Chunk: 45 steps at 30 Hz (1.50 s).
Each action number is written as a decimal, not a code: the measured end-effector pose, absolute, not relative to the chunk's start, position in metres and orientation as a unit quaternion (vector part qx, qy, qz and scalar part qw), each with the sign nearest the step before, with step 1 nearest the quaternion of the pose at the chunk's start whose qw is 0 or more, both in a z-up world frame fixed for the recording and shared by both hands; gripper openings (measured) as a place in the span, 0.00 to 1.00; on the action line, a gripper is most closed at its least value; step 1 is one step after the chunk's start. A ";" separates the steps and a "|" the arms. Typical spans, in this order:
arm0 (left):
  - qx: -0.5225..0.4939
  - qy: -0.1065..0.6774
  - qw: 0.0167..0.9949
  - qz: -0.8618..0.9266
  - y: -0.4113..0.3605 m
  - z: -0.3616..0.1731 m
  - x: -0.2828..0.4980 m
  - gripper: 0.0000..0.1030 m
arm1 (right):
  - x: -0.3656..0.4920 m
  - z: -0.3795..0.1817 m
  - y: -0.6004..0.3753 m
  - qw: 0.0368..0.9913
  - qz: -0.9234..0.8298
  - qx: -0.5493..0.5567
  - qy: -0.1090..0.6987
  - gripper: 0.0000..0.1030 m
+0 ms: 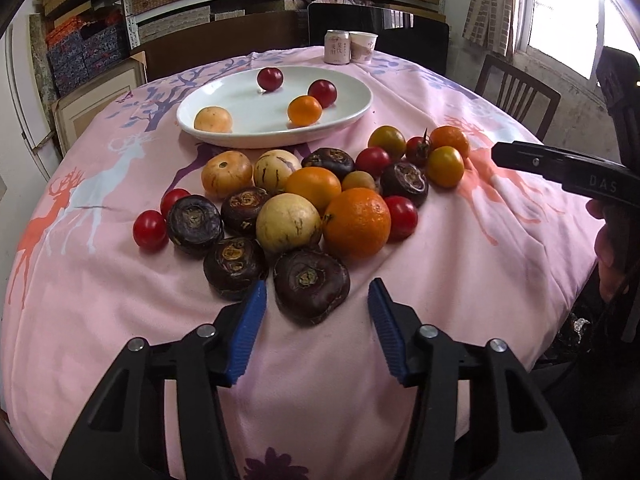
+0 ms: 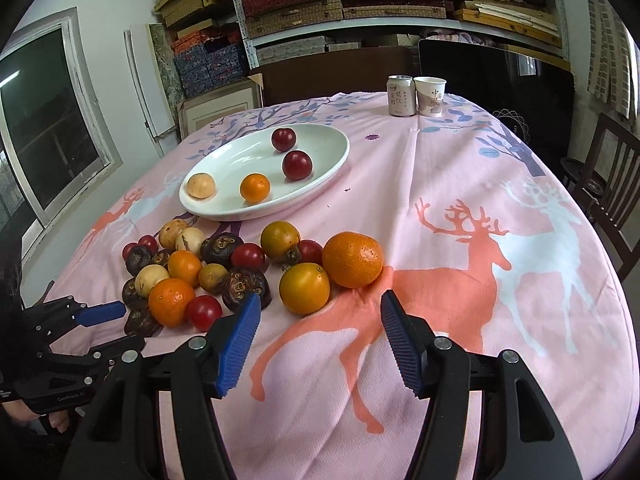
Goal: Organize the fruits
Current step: 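Grasp a dark brown mangosteen with the left tool, then grasp a yellow tomato with the right tool while the left tool holds the mangosteen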
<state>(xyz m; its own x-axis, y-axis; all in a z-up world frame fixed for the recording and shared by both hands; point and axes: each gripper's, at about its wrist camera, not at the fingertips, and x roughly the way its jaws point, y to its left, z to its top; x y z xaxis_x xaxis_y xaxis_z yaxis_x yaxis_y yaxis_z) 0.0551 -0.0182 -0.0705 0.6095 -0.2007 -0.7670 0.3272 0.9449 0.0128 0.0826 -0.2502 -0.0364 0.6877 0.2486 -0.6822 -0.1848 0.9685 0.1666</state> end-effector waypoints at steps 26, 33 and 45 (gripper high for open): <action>0.045 0.399 0.904 -0.144 -0.007 -0.066 0.057 0.39 | 0.112 -0.062 -0.226 0.897 0.138 0.030 0.419 0.49; 0.041 0.402 0.903 -0.143 -0.003 -0.070 0.056 0.39 | 0.128 -0.067 -0.217 0.897 0.125 0.024 0.423 0.36; 0.041 0.404 0.902 -0.143 -0.003 -0.072 0.055 0.39 | 0.130 -0.070 -0.221 0.895 0.133 0.037 0.424 0.36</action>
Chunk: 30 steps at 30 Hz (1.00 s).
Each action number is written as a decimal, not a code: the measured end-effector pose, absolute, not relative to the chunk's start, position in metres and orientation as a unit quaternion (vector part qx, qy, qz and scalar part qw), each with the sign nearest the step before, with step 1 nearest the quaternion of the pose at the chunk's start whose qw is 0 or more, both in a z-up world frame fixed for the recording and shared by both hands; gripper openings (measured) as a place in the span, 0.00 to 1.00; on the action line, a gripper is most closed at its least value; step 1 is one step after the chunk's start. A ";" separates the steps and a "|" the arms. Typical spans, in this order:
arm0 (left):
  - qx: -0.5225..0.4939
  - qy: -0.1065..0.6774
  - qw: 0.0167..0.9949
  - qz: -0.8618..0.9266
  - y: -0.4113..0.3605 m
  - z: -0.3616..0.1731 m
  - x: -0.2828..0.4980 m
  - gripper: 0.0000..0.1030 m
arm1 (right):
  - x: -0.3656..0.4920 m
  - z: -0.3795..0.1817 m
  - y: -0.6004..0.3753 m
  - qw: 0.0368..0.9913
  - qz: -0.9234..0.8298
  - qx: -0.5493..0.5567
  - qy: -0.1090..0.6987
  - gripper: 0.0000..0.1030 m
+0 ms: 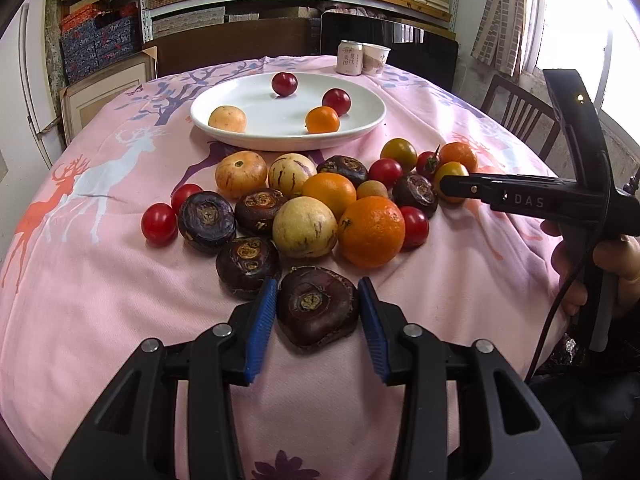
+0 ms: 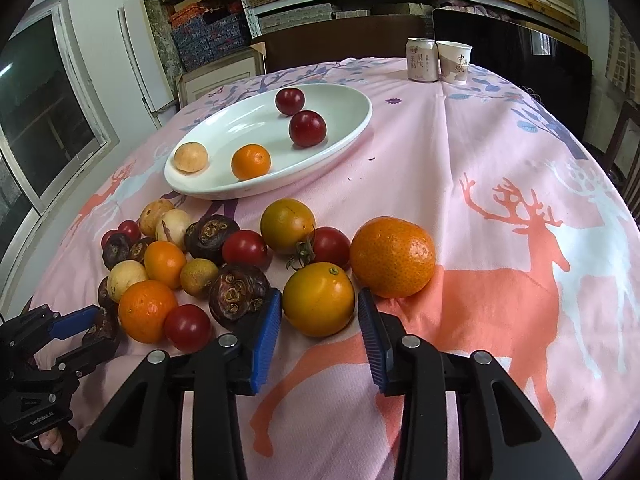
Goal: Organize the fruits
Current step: 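Grasp a yellow tomato with the right tool while the left tool holds the mangosteen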
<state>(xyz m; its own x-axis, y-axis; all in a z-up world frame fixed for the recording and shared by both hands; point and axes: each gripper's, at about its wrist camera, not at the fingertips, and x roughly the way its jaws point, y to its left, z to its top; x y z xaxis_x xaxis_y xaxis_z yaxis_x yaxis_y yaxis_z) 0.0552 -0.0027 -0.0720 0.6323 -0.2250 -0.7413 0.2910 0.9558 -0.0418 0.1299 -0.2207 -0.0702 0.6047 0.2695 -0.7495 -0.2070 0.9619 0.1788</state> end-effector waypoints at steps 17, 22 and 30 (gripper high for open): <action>0.038 0.395 0.908 -0.137 0.000 -0.062 0.053 0.39 | 0.104 -0.049 -0.236 0.907 0.147 0.052 0.390 0.36; 0.037 0.395 0.908 -0.132 0.002 -0.061 0.053 0.39 | 0.100 -0.046 -0.240 0.908 0.143 0.056 0.389 0.36; 0.038 0.394 0.909 -0.129 0.002 -0.060 0.052 0.39 | 0.097 -0.044 -0.245 0.910 0.139 0.058 0.387 0.36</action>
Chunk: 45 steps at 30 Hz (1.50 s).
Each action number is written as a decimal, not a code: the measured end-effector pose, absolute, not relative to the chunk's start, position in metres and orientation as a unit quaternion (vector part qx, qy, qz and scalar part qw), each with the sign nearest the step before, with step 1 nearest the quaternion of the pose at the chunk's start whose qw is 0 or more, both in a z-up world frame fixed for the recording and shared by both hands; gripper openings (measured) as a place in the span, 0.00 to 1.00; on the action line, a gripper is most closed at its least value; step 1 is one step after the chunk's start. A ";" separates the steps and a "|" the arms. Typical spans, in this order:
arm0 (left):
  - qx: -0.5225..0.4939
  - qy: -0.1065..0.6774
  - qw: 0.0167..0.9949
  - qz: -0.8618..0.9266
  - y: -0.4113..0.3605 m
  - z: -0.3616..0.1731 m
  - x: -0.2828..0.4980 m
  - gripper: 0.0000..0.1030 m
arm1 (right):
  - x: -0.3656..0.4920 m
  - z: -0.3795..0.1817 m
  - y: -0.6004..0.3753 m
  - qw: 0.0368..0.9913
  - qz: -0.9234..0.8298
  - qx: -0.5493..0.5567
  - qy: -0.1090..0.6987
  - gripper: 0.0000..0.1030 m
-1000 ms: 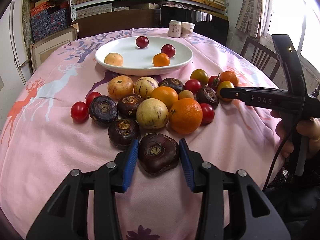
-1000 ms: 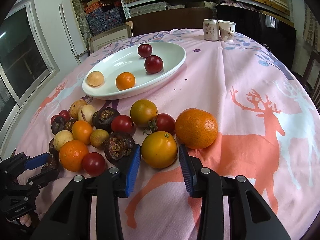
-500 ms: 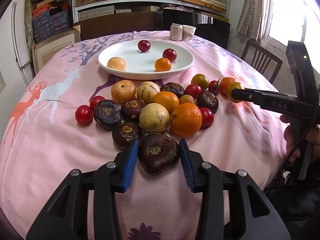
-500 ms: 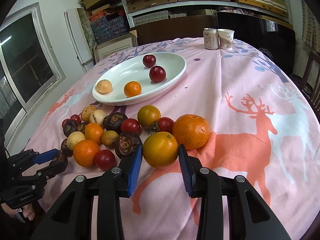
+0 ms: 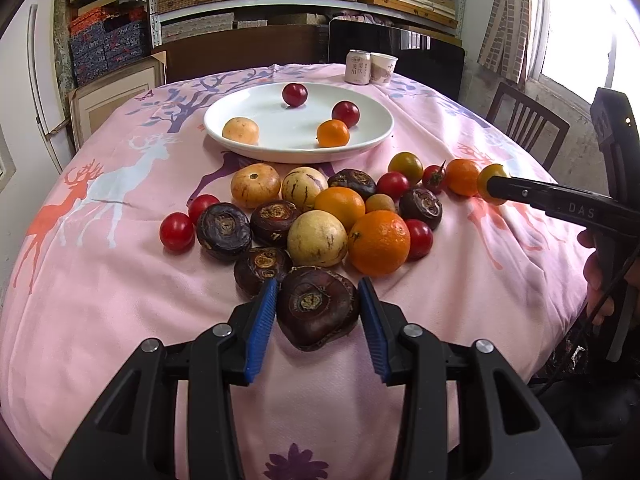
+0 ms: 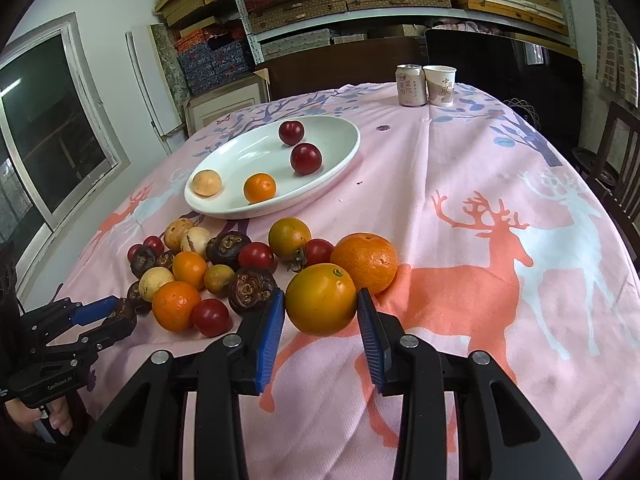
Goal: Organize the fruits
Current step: 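Grasp a yellow tomato with the right tool while the left tool holds the mangosteen, then place the mangosteen on the plate with the left tool while the right tool places the yellow tomato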
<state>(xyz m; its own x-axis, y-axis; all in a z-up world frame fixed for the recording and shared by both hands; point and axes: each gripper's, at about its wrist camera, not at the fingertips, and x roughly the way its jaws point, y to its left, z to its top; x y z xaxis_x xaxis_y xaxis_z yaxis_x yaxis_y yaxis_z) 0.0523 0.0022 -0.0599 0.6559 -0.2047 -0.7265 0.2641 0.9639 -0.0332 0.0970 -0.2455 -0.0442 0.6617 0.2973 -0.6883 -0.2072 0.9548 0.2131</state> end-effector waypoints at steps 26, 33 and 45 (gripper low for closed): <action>0.050 0.326 0.938 -0.110 0.008 0.016 0.128 0.40 | 0.133 0.032 -0.253 0.937 0.139 0.043 0.318 0.36; 0.049 0.334 0.935 -0.107 0.000 0.019 0.192 0.40 | 0.193 0.037 -0.231 0.931 0.152 0.039 0.331 0.36; 0.046 0.401 0.912 -0.076 -0.010 -0.027 0.312 0.42 | 0.316 -0.005 -0.173 0.901 0.167 0.023 0.399 0.37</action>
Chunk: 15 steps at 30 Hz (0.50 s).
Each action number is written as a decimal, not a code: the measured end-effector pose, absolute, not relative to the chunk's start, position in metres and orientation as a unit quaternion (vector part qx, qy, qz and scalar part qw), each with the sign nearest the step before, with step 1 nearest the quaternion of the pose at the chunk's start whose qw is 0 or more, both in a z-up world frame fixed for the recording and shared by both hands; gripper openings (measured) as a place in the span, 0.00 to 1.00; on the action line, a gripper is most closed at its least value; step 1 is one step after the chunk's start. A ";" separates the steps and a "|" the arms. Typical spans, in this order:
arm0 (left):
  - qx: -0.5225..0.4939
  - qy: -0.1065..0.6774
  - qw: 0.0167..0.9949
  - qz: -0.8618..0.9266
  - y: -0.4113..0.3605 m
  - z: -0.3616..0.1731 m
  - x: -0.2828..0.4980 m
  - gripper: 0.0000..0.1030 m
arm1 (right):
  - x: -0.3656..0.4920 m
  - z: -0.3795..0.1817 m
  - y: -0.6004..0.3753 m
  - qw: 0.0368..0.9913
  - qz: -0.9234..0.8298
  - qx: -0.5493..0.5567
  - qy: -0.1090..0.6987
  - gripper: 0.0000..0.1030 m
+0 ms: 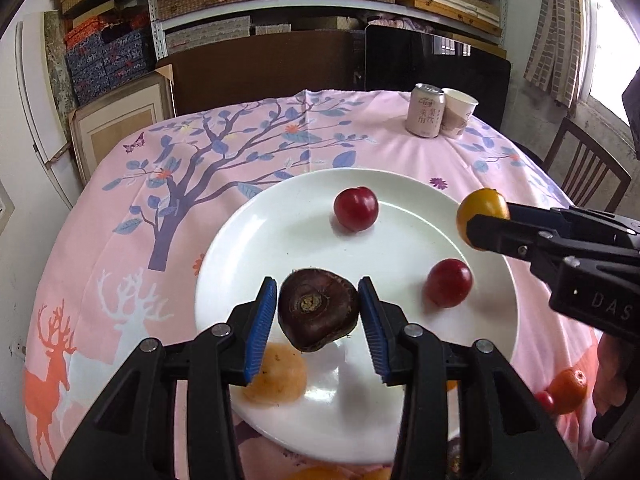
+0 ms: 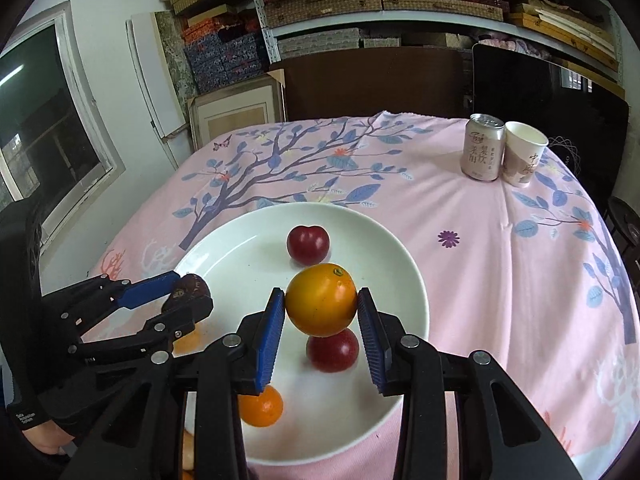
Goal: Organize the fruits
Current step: 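Place the mangosteen on the plate with the left tool while the right tool places the yellow tomato, then grasp another dark mangosteen with the left tool while the right tool grasps a large mandarin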
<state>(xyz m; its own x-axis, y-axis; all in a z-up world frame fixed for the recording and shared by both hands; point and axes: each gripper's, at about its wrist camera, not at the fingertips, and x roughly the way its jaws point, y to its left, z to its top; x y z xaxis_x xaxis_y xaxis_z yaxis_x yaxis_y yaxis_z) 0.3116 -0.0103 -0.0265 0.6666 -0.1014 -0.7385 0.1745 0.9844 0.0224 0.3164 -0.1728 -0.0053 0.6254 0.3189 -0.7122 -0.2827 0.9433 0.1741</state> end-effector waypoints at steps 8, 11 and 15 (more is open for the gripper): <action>0.033 0.356 0.931 -0.070 0.005 -0.005 0.274 0.70 | 0.288 0.005 -0.189 0.912 0.152 0.036 0.379 0.53; 0.049 0.341 0.934 -0.089 0.004 0.004 0.234 0.74 | 0.257 0.009 -0.207 0.914 0.151 0.043 0.374 0.54; 0.071 0.341 0.931 -0.111 0.003 -0.002 0.179 0.74 | 0.210 0.003 -0.229 0.920 0.145 0.048 0.361 0.64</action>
